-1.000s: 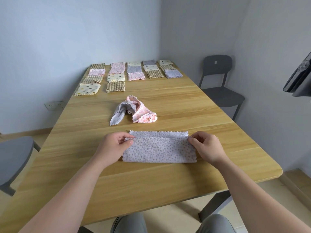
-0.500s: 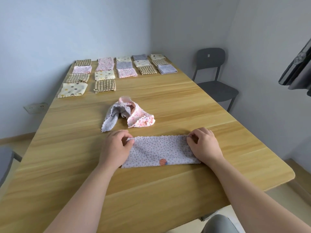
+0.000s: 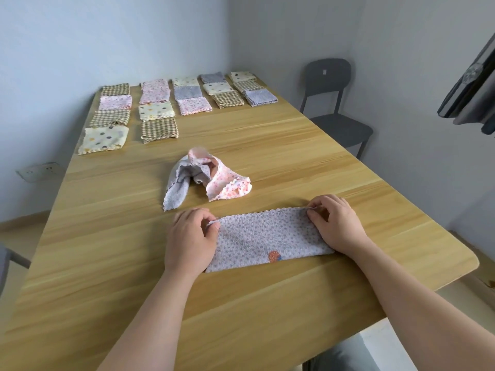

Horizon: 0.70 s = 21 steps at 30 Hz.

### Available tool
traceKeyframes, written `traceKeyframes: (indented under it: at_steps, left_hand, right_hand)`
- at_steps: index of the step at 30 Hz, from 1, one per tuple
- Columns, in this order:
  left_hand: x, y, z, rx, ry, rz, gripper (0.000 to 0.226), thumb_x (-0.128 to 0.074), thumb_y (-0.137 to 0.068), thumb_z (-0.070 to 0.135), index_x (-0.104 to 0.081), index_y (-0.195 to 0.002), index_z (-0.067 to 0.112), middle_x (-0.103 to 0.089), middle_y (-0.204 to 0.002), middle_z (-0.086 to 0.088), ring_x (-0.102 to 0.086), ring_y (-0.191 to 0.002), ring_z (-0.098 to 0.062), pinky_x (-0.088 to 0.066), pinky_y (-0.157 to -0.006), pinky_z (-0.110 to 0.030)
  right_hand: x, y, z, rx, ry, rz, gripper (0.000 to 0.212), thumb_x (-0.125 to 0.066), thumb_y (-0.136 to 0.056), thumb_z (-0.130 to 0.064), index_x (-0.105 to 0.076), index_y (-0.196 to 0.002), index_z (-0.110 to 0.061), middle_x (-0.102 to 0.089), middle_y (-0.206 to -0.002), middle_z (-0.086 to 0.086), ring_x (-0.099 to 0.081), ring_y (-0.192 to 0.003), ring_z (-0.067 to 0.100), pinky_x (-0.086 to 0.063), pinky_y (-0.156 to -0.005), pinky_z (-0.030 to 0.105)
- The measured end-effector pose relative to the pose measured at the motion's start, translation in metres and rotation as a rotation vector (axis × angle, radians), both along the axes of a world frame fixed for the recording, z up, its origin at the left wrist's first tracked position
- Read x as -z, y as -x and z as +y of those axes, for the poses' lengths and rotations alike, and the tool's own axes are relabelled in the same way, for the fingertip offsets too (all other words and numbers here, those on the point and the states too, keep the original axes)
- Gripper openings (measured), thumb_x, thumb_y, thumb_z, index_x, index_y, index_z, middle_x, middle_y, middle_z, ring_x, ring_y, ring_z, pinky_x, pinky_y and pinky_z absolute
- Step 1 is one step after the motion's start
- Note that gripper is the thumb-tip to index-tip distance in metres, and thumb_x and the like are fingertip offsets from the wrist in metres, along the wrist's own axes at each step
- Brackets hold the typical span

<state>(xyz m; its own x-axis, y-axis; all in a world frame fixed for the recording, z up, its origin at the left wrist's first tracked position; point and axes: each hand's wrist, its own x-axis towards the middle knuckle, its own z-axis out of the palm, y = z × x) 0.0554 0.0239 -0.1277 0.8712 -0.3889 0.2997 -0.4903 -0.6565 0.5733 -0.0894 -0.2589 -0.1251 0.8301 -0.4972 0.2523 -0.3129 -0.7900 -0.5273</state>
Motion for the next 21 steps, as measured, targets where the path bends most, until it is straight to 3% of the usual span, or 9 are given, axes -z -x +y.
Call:
traceKeyframes:
  at_steps: [3, 9, 12, 16, 21]
  left_hand:
    - [0.000, 0.002, 0.000, 0.032, -0.006, -0.008, 0.009, -0.069, -0.092, 0.026, -0.061, -0.093, 0.031, -0.066, -0.104, 0.018, -0.055, -0.109, -0.015, -0.043, -0.096, -0.036]
    - [-0.002, 0.006, -0.001, 0.076, -0.088, -0.025, 0.031, -0.064, -0.095, 0.026, -0.062, -0.125, 0.033, -0.063, -0.119, 0.019, -0.050, -0.122, -0.013, -0.039, -0.107, -0.038]
    - [-0.002, 0.007, -0.003, 0.071, -0.179, -0.018, 0.034, -0.058, -0.099, 0.028, -0.061, -0.131, 0.035, -0.059, -0.124, 0.015, -0.043, -0.126, -0.014, -0.033, -0.110, -0.036]
    - [-0.007, 0.011, -0.006, 0.040, -0.213, 0.026, 0.023, -0.057, -0.097, 0.027, -0.066, -0.116, 0.036, -0.049, -0.111, 0.019, -0.040, -0.122, -0.013, -0.032, -0.107, -0.035]
    - [-0.010, 0.013, -0.006, 0.031, -0.210, 0.063, 0.014, -0.060, -0.094, 0.021, -0.059, -0.093, 0.035, -0.051, -0.106, 0.020, -0.041, -0.114, -0.010, -0.031, -0.100, -0.031]
  right_hand:
    - [-0.005, 0.000, 0.001, 0.021, -0.115, -0.009, 0.005, -0.061, -0.098, -0.028, -0.062, -0.102, -0.030, -0.062, -0.095, -0.011, -0.055, -0.098, 0.018, -0.046, -0.085, 0.035]
    - [-0.007, 0.002, -0.001, -0.015, -0.186, -0.054, 0.012, -0.065, -0.097, -0.025, -0.059, -0.100, -0.035, -0.063, -0.094, -0.019, -0.060, -0.093, 0.015, -0.049, -0.083, 0.035]
    - [-0.006, 0.005, -0.002, -0.043, -0.194, -0.032, 0.024, -0.069, -0.094, -0.025, -0.064, -0.114, -0.035, -0.061, -0.097, -0.018, -0.060, -0.095, 0.014, -0.048, -0.088, 0.032]
    - [-0.008, 0.008, -0.004, -0.077, -0.180, -0.002, 0.041, -0.072, -0.091, -0.029, -0.064, -0.131, -0.033, -0.064, -0.098, -0.010, -0.060, -0.099, 0.015, -0.048, -0.095, 0.034]
    - [-0.010, 0.011, -0.004, -0.126, -0.119, -0.001, 0.031, -0.073, -0.090, -0.029, -0.072, -0.121, -0.029, -0.058, -0.094, -0.021, -0.061, -0.105, 0.017, -0.049, -0.096, 0.036]
